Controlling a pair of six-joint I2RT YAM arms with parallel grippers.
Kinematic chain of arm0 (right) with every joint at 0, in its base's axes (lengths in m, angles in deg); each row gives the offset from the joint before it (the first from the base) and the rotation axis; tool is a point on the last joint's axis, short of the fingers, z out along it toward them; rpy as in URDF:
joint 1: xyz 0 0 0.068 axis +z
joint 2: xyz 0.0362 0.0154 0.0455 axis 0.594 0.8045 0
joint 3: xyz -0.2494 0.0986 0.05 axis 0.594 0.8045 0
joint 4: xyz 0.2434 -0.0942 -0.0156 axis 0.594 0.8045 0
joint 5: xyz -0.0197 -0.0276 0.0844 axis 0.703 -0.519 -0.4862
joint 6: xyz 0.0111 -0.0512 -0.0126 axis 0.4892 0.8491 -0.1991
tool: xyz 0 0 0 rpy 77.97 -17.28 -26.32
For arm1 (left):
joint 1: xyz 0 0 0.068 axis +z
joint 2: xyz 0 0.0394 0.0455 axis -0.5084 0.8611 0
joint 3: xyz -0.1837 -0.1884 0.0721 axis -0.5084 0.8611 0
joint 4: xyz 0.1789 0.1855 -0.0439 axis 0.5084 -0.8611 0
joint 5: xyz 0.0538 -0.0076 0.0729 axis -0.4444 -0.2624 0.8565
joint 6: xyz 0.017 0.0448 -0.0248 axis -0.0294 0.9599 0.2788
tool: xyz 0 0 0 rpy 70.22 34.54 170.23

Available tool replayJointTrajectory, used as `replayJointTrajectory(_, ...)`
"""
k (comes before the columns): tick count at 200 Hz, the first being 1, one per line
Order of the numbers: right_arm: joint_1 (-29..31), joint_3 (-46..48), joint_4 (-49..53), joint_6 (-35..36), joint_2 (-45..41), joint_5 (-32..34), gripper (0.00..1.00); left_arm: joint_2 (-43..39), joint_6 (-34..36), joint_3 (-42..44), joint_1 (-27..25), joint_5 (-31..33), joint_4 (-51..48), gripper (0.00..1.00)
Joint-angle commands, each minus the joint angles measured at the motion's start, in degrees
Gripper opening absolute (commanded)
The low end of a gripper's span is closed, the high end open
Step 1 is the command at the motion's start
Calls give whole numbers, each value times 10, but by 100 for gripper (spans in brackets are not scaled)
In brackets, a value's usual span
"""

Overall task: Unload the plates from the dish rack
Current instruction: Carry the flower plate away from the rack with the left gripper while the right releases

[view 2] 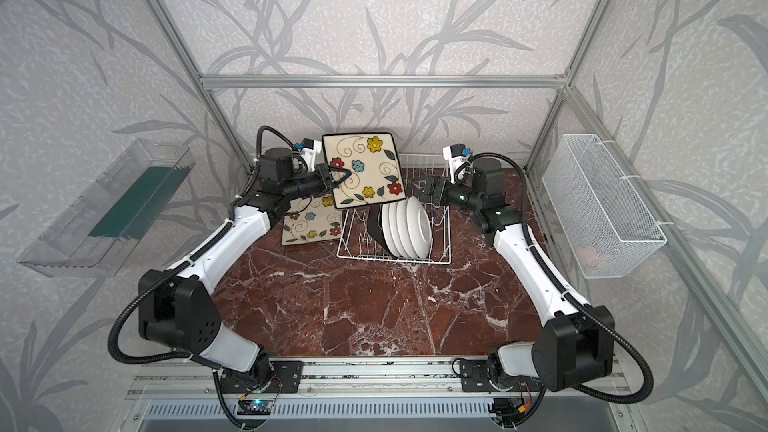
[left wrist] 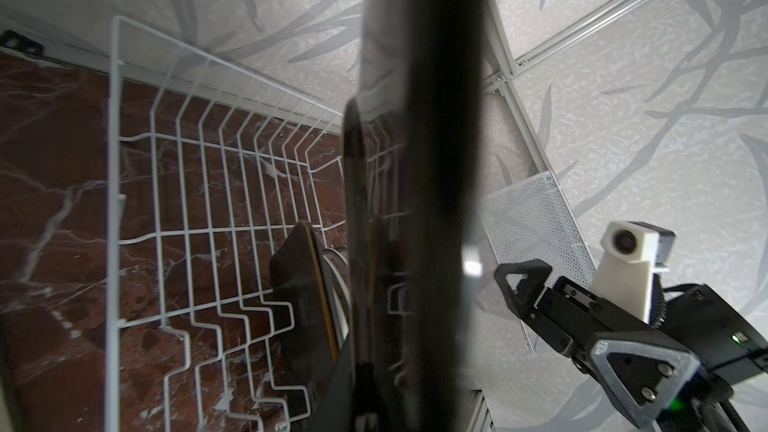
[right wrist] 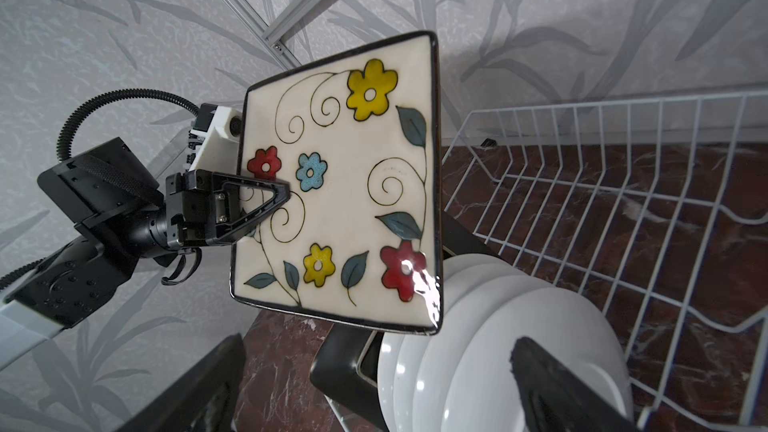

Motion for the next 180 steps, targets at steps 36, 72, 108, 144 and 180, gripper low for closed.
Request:
replayJointTrajectory(36, 1, -4, 57, 106, -27, 29, 99, -93, 111, -109, 43, 60, -123, 0)
replayJointTrajectory(72, 22, -3, 69, 166, -34, 32, 99, -116, 148, -121, 82, 86, -191, 0)
replayJointTrajectory(108, 55, -7, 91, 217, -39, 46, 99, -121, 179, -146, 129, 98, -252, 0)
replayJointTrajectory(144, 73, -20, 112, 235, -32, 64, 99, -113, 227, -170, 167, 118, -311, 0)
replayJointTrajectory(180, 77, -35, 125, 234, -20, 61, 99, -97, 252, -170, 191, 105, -332, 0)
